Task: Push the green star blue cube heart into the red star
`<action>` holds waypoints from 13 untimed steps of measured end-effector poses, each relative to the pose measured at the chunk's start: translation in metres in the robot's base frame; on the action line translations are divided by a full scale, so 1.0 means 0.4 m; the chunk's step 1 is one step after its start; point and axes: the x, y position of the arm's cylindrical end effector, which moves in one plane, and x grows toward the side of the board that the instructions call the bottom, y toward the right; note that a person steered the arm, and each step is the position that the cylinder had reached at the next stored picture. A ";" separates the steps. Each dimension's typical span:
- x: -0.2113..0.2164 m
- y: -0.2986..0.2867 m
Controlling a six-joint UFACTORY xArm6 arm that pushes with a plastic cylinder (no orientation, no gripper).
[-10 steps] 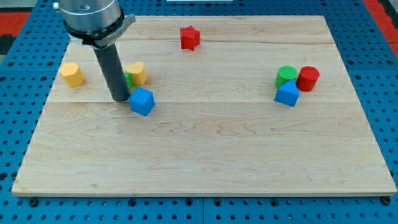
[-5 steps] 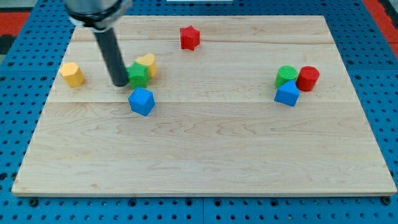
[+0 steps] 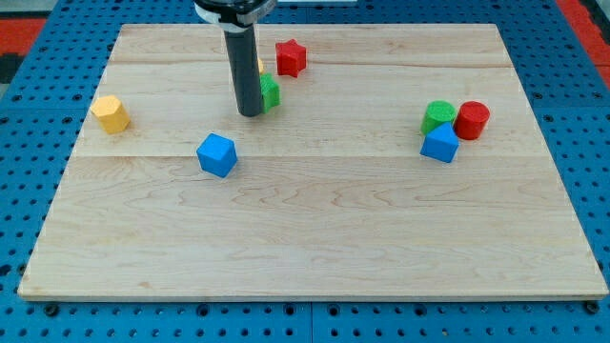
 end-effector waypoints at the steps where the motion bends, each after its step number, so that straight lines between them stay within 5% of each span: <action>1: 0.154 -0.039; 2: 0.260 -0.148; 4: 0.316 -0.071; 5: 0.466 -0.150; 7: 0.308 -0.369; 8: 0.218 -0.351; 10: 0.008 -0.198; 13: -0.122 0.032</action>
